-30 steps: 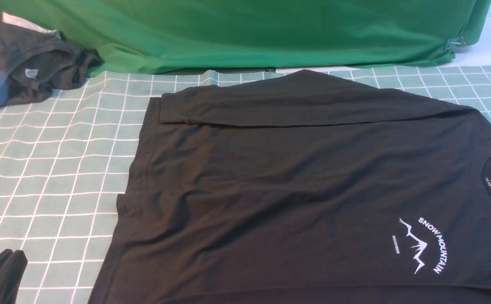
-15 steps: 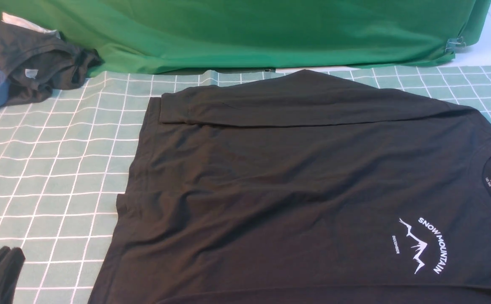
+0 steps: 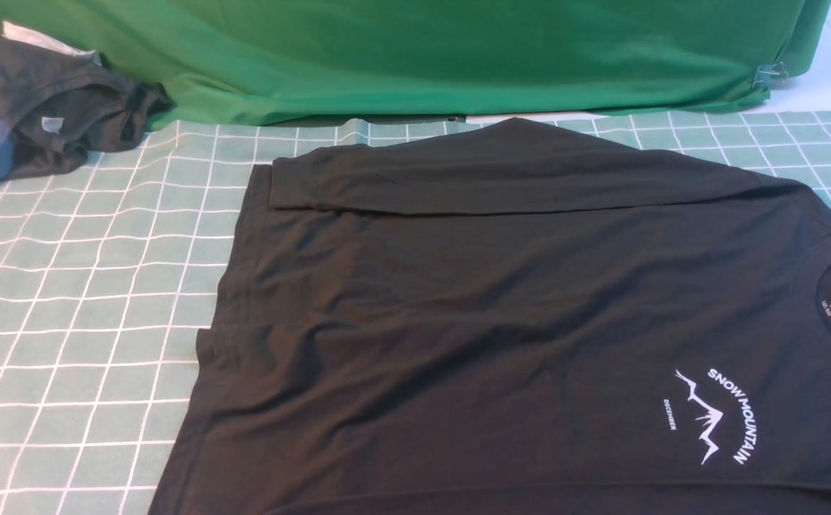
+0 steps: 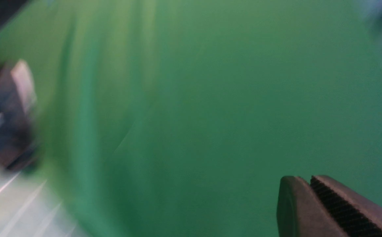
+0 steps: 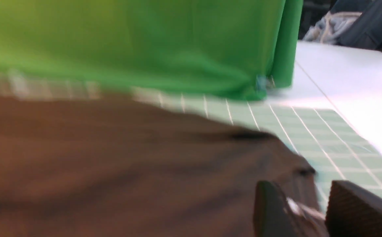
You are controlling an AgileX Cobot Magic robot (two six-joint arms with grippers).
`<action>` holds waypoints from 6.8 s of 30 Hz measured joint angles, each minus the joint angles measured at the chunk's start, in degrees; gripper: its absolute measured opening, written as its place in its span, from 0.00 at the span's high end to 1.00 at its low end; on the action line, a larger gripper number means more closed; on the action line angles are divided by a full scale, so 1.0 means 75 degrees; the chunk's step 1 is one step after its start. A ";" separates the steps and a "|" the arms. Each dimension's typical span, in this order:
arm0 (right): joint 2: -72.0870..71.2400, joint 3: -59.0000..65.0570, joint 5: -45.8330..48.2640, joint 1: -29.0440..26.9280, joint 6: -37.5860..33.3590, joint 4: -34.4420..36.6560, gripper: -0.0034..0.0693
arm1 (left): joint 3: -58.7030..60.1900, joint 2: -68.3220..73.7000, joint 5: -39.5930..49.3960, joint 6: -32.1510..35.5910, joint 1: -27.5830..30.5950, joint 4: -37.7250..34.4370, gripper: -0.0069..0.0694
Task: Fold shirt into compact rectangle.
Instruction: 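Grasp the left edge of the dark T-shirt lying flat on the table, then fold the left side of the black T-shirt inward over its body, then grab the top left corner of the dark shirt with the left gripper, then fold the left side of the dark shirt inward over its body with the left gripper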
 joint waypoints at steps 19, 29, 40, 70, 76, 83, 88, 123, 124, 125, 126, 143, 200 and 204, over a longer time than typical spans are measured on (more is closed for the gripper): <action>0.0016 -0.0365 -0.0929 0.0183 0.3854 0.0426 0.67 | -0.5573 0.6532 0.9998 0.3099 0.0000 0.1012 0.89; 0.3191 -0.4193 0.3552 0.1839 0.1339 0.0427 0.91 | -0.4761 0.9344 0.9867 0.2624 -0.2285 0.1700 0.91; 0.5447 -0.4927 0.4680 0.3065 0.0500 0.0527 0.92 | -0.4726 0.9700 0.9754 0.0287 -0.3631 0.3777 0.84; 0.5458 -0.4944 0.4168 0.3277 0.0477 0.0527 0.88 | -0.4733 1.1330 0.9553 0.0801 -0.3643 0.2888 0.82; 0.5458 -0.4944 0.4161 0.3277 0.0477 0.0527 0.87 | -0.4867 1.0755 1.0018 0.0955 -0.3643 0.2879 0.89; 0.5458 -0.4944 0.4123 0.3277 0.0477 0.0527 0.86 | -0.6145 0.9624 1.0964 0.0941 -0.3651 0.3313 0.89; 0.5458 -0.4944 0.4042 0.3277 0.0477 0.0527 0.85 | -0.6981 0.9580 1.1149 0.0446 -0.3657 0.4487 0.89; 0.5458 -0.4944 0.4042 0.3277 0.0477 0.0527 0.81 | -0.9527 1.2593 1.0506 0.1449 -0.1534 0.5026 0.88; 0.5458 -0.4944 0.4042 0.3277 0.0477 0.0527 0.81 | -0.9527 1.2593 1.0506 0.1467 -0.1534 0.5026 0.87; 0.5458 -0.4944 0.4042 0.3277 0.0477 0.0527 0.81 | -0.9527 1.2593 1.0506 0.1486 -0.1534 0.5026 0.86; 0.5458 -0.4944 0.4042 0.3277 0.0477 0.0527 0.81 | -0.9527 1.2593 1.0506 0.1487 -0.1534 0.5026 0.85; 0.5458 -0.4944 0.4050 0.3277 0.0477 0.0527 0.79 | -0.9593 1.2623 1.0024 0.0401 -0.1524 0.5370 0.31; 0.5458 -0.4944 0.4031 0.3277 0.0605 -0.0168 0.75 | -1.4548 1.6472 1.0522 0.2993 -0.0695 0.3451 0.88; 0.5458 -0.4944 0.4076 0.3185 0.1349 -0.1175 0.75 | -1.4548 1.5941 1.1282 0.3125 -0.0695 0.3439 0.88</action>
